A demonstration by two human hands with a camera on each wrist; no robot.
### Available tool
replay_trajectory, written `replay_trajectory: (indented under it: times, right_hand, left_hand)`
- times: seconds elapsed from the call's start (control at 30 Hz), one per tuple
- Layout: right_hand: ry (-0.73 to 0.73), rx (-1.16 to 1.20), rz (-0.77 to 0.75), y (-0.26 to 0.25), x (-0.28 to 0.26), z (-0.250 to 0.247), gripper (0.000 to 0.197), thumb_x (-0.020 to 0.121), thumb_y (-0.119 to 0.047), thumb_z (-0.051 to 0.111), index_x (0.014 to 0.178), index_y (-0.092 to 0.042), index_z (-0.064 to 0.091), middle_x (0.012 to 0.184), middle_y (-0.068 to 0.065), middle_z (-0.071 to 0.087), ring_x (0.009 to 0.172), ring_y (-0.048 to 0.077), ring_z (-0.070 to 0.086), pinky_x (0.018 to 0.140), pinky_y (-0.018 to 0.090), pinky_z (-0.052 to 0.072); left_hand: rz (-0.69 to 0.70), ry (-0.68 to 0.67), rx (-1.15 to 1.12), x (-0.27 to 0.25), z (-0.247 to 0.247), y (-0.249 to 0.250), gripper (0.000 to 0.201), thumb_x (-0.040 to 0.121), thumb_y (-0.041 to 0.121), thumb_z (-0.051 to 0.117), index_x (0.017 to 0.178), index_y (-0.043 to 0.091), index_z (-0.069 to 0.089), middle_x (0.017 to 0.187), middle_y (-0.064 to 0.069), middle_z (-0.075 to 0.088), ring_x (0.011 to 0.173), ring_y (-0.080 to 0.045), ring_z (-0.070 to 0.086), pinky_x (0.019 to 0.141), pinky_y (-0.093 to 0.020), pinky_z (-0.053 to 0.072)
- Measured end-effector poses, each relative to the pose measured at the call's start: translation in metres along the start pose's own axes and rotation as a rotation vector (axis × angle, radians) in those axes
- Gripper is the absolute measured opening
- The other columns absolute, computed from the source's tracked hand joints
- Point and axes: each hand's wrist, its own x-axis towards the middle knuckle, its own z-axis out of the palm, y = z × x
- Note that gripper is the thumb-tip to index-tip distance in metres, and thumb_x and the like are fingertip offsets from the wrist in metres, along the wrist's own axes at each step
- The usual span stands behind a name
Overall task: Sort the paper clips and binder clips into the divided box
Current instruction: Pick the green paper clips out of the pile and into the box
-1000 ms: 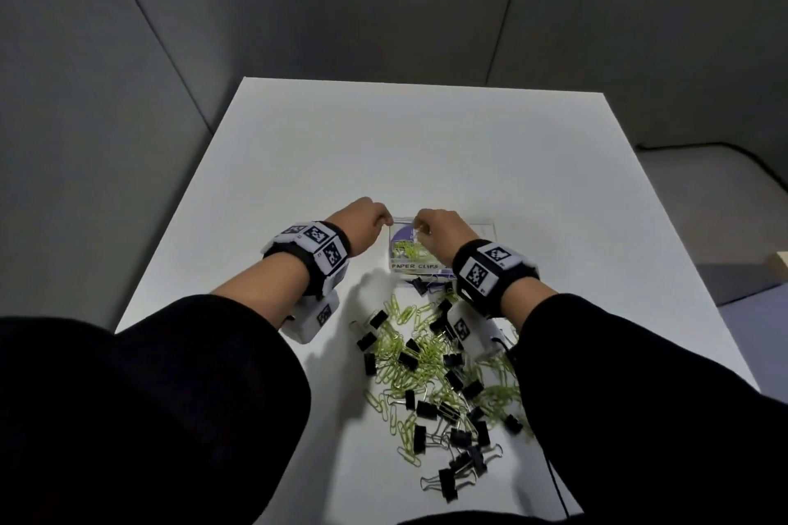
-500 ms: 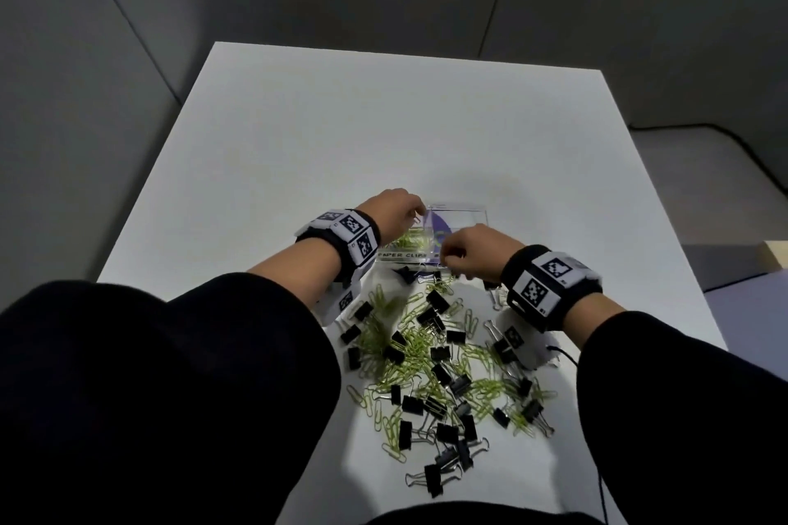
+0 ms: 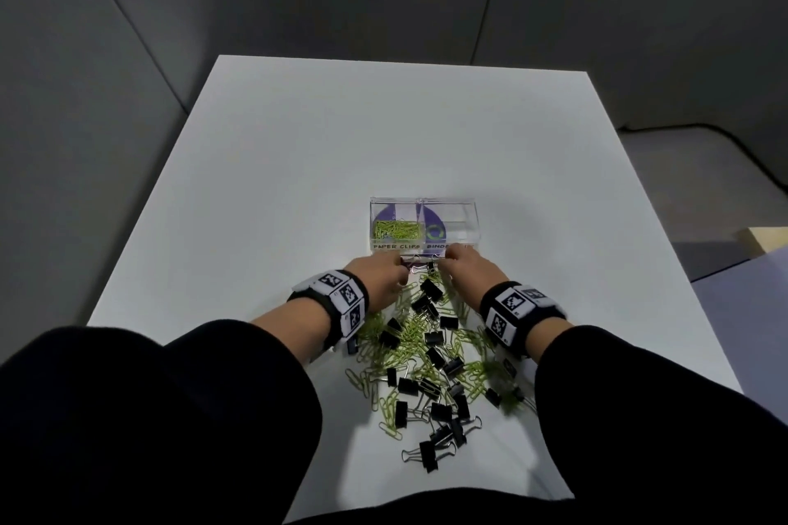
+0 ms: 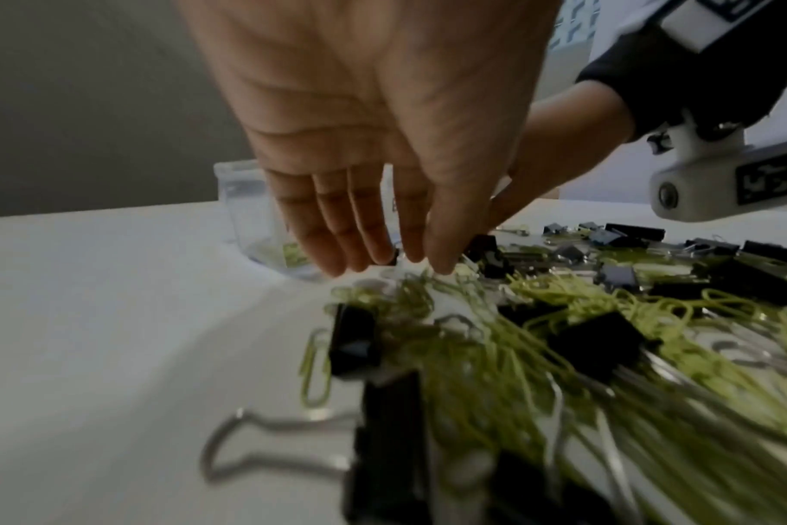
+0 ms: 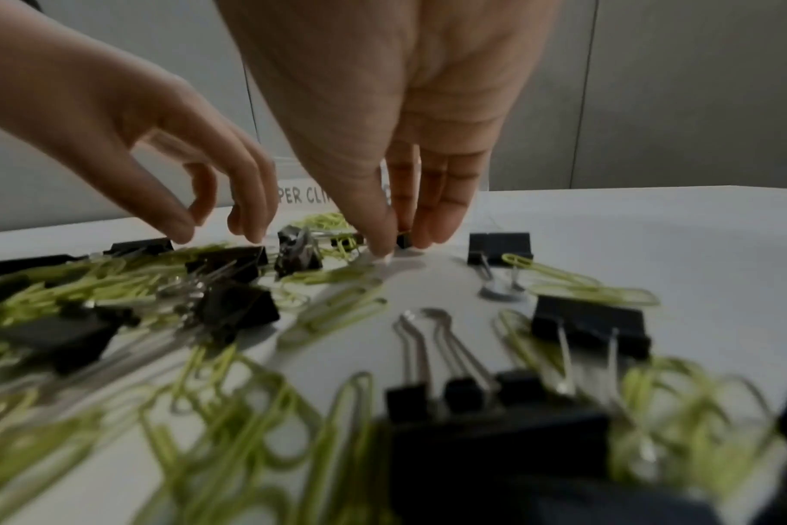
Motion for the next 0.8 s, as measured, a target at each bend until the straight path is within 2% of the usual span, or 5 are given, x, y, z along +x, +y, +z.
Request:
replay_trajectory:
  times: [0.1,0.23,0.43,0.53,0.8]
  right_hand:
    - [-0.002,0.04,-0.018,0.0,-0.003,0.006,0.021,0.095,-0.013,0.04,0.111,-0.006,0.051,0.112,0.012,0.05,0.094,0.024,0.05,0.092,0.04,0.049]
    - [0.029,0.095,0.028,0.003,-0.006,0.004,0.029,0.081,-0.004,0.063,0.109,-0.002,0.055,0.113,0.013,0.051,0.098,0.026,0.052,0.086,0.029,0.048]
    - [0.107,-0.033,-0.035,0.016,-0.01,-0.004,0.017,0.087,0.0,0.052,0.104,-0.004,0.056,0.111,0.012,0.054,0.102,0.028,0.049,0.07,0.03,0.038]
    - [0.116,0.098,0.03,0.014,-0.016,-0.008,0.013,0.091,-0.002,0.045,0.101,-0.007,0.054,0.102,0.011,0.058,0.086,0.022,0.047,0.069,0.027,0.034]
    - [0.125,0.17,-0.084,-0.003,-0.005,-0.006,0.017,0.093,-0.007,0.045,0.097,-0.004,0.061,0.108,0.01,0.061,0.098,0.026,0.056,0.074,0.028,0.043]
  left_hand:
    - [-0.06,0.057,-0.01,-0.007,0.006,-0.004,0.028,0.095,0.024,0.044,0.118,0.013,0.056,0.124,-0.007,0.049,0.111,-0.024,0.051,0.085,-0.036,0.05]
    - [-0.21,0.029,0.007,-0.007,0.005,-0.01,0.034,0.093,0.034,0.048,0.118,0.01,0.05,0.119,-0.01,0.053,0.105,-0.027,0.056,0.082,-0.035,0.048]
    - [-0.311,0.021,-0.021,-0.007,0.01,-0.009,0.049,0.089,0.045,0.054,0.122,0.009,0.046,0.118,-0.011,0.057,0.106,-0.027,0.058,0.082,-0.034,0.048]
    - [-0.316,0.03,-0.092,-0.005,0.016,-0.005,0.053,0.086,0.046,0.057,0.124,0.011,0.046,0.122,-0.012,0.052,0.109,-0.028,0.054,0.088,-0.036,0.048]
    - [-0.338,0.064,-0.269,0.005,0.022,0.012,0.031,0.09,0.014,0.053,0.121,0.014,0.053,0.125,-0.013,0.049,0.109,-0.03,0.053,0.092,-0.036,0.045]
